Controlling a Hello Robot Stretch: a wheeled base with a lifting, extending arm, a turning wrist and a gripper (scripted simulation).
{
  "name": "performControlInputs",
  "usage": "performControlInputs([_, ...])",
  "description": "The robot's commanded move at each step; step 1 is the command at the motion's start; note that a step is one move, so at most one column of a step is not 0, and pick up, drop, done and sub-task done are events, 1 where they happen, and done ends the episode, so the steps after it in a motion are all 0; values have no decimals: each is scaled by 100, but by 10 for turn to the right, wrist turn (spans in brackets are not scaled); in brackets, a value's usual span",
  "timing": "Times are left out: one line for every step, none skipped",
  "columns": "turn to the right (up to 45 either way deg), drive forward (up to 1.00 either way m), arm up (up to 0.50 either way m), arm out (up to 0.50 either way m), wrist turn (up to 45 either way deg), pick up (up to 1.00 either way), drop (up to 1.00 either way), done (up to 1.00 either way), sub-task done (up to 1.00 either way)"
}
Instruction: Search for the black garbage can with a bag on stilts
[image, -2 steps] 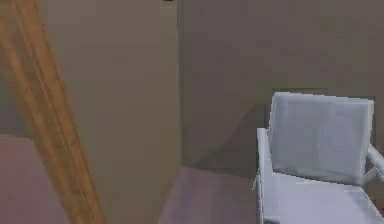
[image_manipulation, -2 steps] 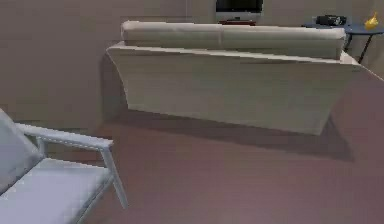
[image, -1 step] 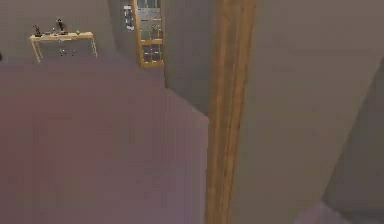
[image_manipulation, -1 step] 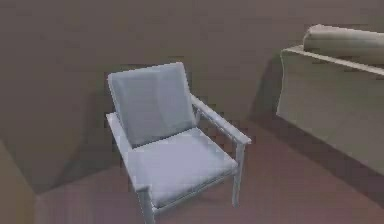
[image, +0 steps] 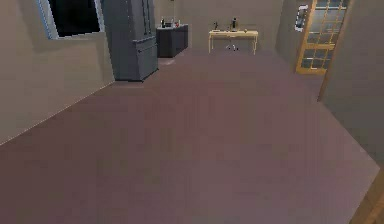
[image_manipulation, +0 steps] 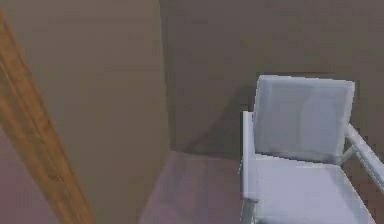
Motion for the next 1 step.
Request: performControlInputs([0, 75, 0, 0, 0, 0, 0, 0, 0])
